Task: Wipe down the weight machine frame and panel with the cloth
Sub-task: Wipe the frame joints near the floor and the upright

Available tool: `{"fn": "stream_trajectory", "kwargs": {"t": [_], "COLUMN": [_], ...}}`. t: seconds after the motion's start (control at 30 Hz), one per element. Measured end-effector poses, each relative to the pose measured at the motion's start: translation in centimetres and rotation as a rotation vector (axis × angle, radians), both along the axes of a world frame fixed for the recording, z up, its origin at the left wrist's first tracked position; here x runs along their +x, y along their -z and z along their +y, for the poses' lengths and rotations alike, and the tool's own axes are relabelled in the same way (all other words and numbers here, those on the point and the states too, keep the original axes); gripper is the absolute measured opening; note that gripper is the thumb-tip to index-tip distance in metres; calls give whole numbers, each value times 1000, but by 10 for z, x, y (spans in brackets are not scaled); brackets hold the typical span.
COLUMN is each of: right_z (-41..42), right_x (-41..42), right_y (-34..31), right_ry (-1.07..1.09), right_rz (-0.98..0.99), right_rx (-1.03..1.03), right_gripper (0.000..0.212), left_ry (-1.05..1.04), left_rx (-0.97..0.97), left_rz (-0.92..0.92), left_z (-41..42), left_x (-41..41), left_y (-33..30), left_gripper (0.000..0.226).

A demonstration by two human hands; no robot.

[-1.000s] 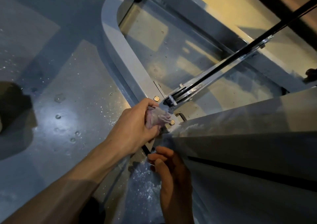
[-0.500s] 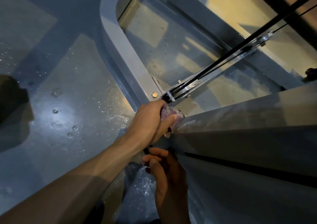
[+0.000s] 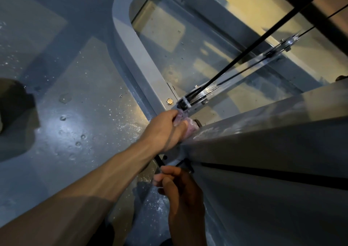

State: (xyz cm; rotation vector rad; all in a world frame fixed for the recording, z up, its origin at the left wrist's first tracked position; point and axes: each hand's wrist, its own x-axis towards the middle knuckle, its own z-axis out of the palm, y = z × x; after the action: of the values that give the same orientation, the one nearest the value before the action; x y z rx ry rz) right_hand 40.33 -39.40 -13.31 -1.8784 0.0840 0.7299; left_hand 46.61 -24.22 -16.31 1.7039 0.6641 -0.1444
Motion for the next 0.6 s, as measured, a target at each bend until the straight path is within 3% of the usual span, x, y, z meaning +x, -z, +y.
{"fn": "stream_trajectory", "kwargs": {"t": [0.1, 0.2, 0.33, 0.43, 0.5, 0.6], "right_z": [0, -2, -5, -6, -11, -14], "right_x": [-2, -2, 1, 4, 6, 9], "right_y": [1, 2, 2, 8, 13, 18], "right_ry": [11, 0, -8, 102, 118, 84], "right_rz": [-17, -12, 4, -21, -58, -94], "right_rx": [18, 35, 46, 126, 123, 116], "right_gripper": [24, 24, 26, 13, 28, 26], "left_ry": [66, -7, -71, -54, -26, 37], "left_rx": [-37, 80, 130, 103, 93, 62], "left_rz": [-7, -53, -95, -94, -80, -102], "left_z": [-7, -8, -7, -6, -6, -3], "left_x": [-5, -10, -9, -7, -4, 0], "left_y": [-1, 3, 7, 8, 7, -5], "left_gripper": [31, 36, 28, 16, 11, 15]}}
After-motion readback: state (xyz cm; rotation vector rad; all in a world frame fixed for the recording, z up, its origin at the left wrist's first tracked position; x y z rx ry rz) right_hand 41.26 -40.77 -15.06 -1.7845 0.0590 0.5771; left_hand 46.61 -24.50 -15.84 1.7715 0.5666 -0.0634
